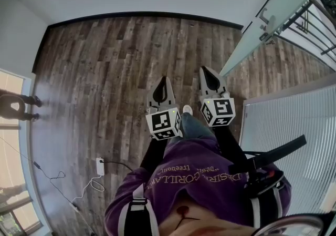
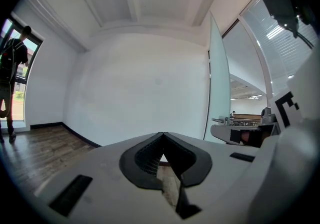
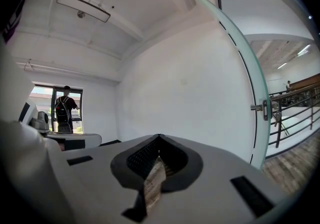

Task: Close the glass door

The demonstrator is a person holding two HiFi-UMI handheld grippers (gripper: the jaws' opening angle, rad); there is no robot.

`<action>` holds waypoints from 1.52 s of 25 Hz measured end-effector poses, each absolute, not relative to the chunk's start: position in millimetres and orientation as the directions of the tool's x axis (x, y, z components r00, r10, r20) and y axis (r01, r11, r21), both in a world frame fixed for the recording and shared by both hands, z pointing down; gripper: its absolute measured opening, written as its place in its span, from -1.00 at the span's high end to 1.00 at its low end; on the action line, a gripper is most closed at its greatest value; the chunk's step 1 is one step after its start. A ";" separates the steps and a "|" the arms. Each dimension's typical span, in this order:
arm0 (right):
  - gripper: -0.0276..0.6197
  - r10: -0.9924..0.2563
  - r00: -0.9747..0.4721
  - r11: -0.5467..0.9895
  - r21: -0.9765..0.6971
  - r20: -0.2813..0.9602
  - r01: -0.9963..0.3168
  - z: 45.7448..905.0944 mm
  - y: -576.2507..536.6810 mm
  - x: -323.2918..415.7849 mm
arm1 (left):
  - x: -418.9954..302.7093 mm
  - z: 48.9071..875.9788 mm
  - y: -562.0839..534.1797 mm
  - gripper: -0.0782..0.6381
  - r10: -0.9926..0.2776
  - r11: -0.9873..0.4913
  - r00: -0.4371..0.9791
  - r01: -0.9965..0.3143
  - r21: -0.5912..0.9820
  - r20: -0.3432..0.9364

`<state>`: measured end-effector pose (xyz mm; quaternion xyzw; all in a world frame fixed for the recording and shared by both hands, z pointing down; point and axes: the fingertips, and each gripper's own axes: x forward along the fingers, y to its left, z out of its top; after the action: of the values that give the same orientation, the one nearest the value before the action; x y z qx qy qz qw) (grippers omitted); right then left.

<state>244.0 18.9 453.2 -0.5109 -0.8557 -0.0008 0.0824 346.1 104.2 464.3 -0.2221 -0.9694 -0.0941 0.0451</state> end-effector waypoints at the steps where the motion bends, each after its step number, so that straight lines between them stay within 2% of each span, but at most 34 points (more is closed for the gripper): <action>1: 0.95 0.878 -0.457 0.470 -0.082 0.142 0.879 453.5 24.9 238.9 | 341.4 464.7 108.9 0.78 0.428 0.881 -0.894 0.445 0.161 0.130; 24: 0.95 0.936 -0.321 0.334 -0.074 0.142 0.940 447.6 133.7 101.3 | 204.7 454.6 197.7 0.78 0.525 0.827 -0.842 0.539 0.159 0.122; 38: 0.95 0.938 -0.307 0.323 -0.082 0.162 0.943 459.4 196.6 57.0 | 163.5 467.2 261.2 0.78 0.548 0.807 -0.824 0.566 0.167 0.146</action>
<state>57.0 196.6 459.4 -0.5817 -0.8083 -0.0138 0.0900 163.5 261.2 467.2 -0.2934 -0.9495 -0.1018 0.0454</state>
